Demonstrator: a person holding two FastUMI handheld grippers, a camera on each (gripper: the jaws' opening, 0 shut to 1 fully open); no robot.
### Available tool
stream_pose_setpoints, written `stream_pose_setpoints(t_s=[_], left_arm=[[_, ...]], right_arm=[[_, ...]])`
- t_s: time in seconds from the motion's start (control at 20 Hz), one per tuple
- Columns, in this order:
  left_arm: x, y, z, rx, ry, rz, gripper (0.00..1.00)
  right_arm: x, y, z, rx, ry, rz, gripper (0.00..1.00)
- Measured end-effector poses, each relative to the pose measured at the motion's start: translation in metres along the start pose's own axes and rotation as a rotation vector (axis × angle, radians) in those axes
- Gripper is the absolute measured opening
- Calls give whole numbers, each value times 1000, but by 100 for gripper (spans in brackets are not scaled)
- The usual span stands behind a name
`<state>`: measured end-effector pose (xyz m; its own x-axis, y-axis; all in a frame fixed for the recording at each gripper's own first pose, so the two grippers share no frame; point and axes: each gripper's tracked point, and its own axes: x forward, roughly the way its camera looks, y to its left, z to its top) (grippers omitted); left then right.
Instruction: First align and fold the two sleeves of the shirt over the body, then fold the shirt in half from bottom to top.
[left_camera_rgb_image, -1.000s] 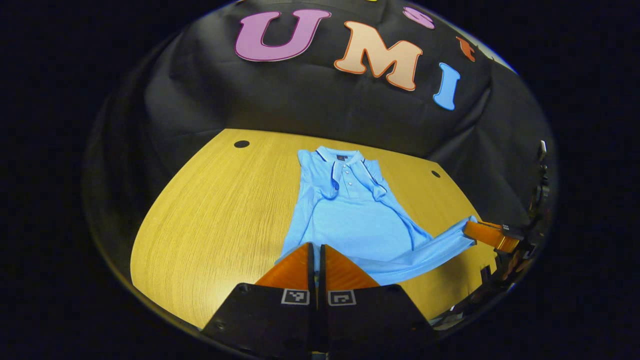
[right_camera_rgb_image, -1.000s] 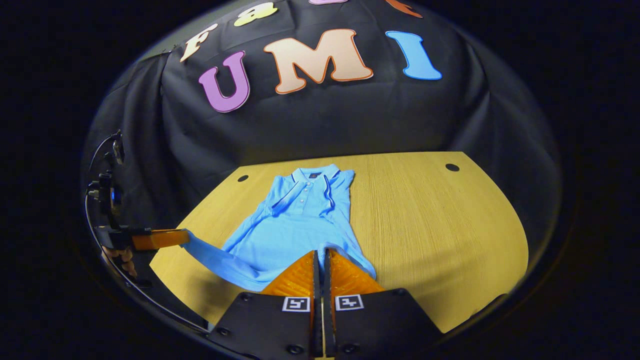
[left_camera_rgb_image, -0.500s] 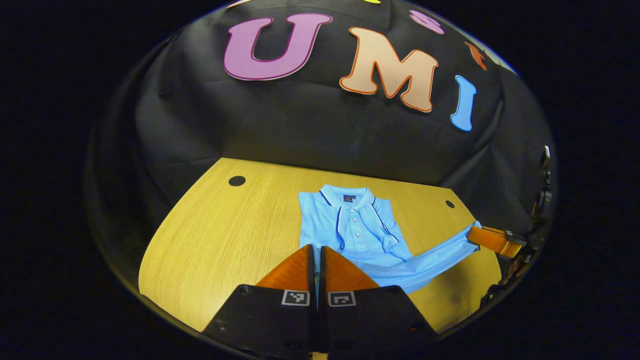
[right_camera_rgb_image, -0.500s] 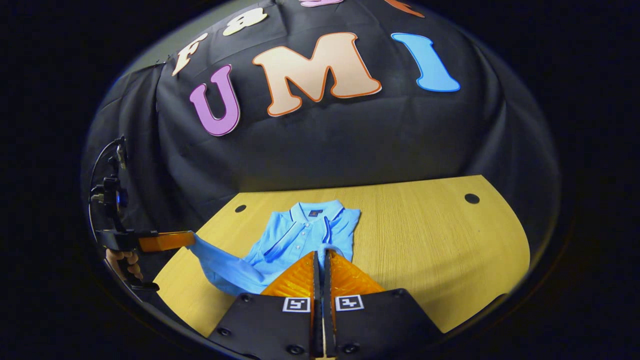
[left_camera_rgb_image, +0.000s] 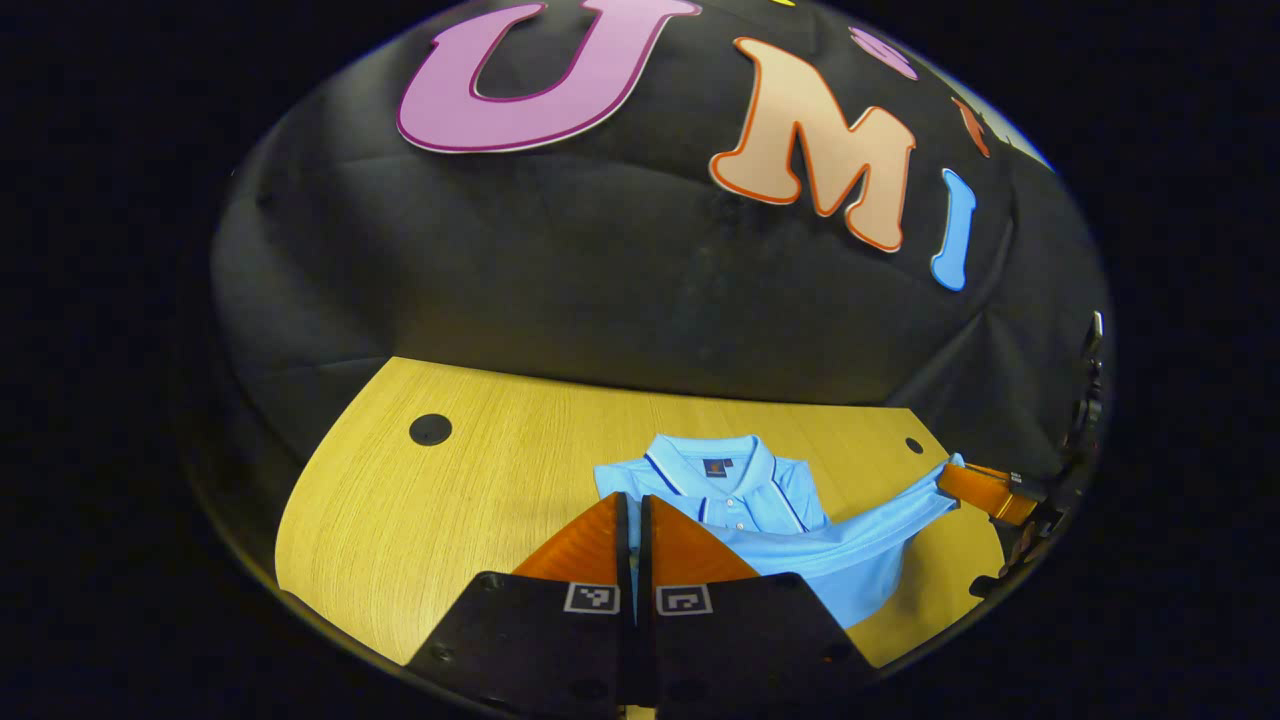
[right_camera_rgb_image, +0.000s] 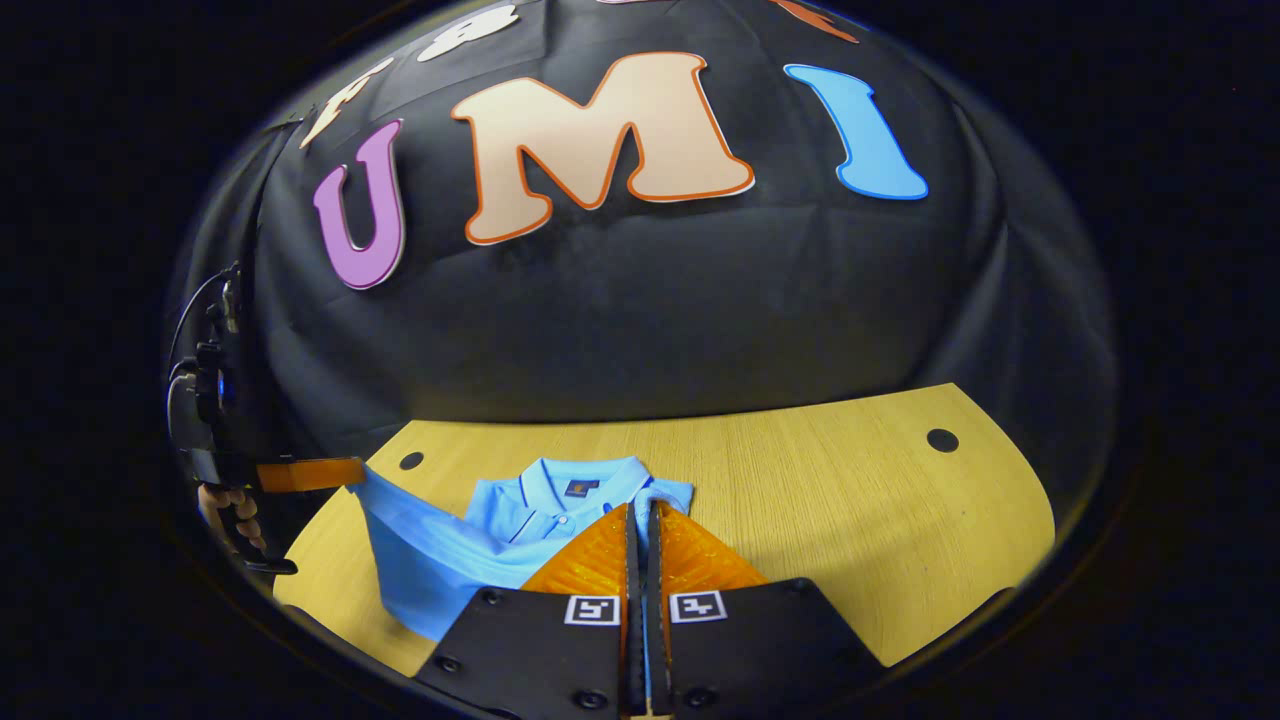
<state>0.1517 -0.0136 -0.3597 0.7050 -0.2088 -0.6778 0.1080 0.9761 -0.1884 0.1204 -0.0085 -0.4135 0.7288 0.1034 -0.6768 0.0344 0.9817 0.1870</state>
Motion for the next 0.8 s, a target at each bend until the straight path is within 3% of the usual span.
stream_pose_setpoints(t_s=[0.25,0.5,0.6,0.65,0.7,0.8], left_arm=[[66,29,-2,2,31,18,0],[111,36,-40,3,115,58,0],[116,35,-37,-24,89,66,0],[112,35,-35,-29,82,73,1],[104,31,-30,-28,80,66,11],[83,28,-11,5,34,97,61]], right_arm=[[68,-33,-6,30,31,-86,4],[122,-53,-53,62,113,-164,0],[121,-64,-52,40,105,-187,17],[114,-64,-44,37,94,-175,34],[100,-70,-25,28,66,-164,52],[77,-68,6,-10,-11,-152,88]])
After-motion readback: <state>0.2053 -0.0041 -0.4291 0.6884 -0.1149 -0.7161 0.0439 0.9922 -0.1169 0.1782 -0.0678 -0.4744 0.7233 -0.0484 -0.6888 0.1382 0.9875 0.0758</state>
